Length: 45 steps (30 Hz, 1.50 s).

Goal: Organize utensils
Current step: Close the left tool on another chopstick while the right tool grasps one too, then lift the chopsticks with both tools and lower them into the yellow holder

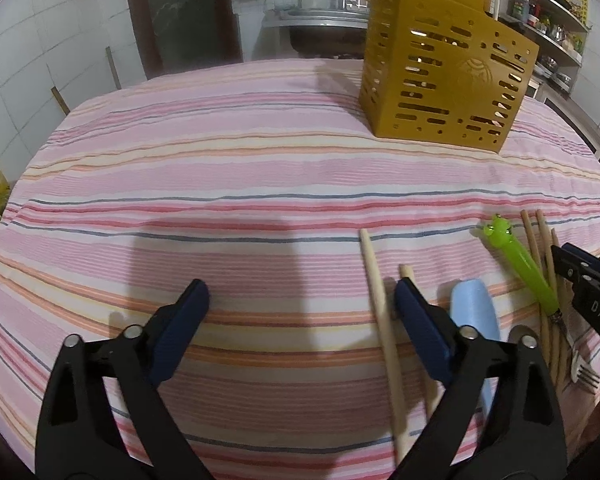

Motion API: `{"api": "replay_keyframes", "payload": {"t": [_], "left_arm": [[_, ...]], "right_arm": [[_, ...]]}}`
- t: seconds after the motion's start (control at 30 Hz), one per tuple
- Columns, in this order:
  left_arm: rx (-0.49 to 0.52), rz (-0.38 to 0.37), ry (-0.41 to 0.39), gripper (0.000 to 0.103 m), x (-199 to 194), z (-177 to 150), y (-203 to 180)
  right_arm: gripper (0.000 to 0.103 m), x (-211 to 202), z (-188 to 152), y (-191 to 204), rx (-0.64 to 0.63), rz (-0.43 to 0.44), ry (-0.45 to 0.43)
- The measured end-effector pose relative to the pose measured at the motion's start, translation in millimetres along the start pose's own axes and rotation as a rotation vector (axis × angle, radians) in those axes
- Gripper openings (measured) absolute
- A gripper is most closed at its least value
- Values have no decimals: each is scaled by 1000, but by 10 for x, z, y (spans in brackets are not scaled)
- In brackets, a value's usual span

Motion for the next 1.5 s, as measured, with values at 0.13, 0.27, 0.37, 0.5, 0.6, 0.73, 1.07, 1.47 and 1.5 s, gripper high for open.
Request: {"api": "replay_keyframes", "payload": {"t": [0.13,0.27,0.37,0.5,0.6,0.73,1.07,1.47,1.5], "left_arm": [[-1,-15,6,65,-10,44,-98],[16,-8,17,46,-28,71,-243],[25,-20,31,31,-30,111,-291],[6,-23,50,23,-5,169,-307],[18,-21,50,18,2,177,-319],[2,-36,45,7,10,196,-290],[-38,-61,8,4,-93,178,-220],[-38,12,-187,4,-677,254,-112],[-37,18,-199,4,-712,258,-110]], "right_arm": [[14,6,-14,-3,12,16,-7],[13,49,52,-31,33,31,-6],[12,70,85,-37,43,37,-3],[11,78,97,-66,46,42,-7],[10,94,111,-77,53,46,-10],[8,103,142,-80,63,54,-20],[7,18,234,-208,110,81,-69],[6,-323,354,-346,138,127,-200],[6,-357,365,-355,138,133,-210]]}}
Point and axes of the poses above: each gripper's, at about its wrist camera, not at the fingertips, and x roughly the way its jaws point, y to its left, z to its top, the point moved 1 cm from there along x, roughly the way its jaws point, and after that the axes turned 13 degrees about x, right-handed, at the moved point
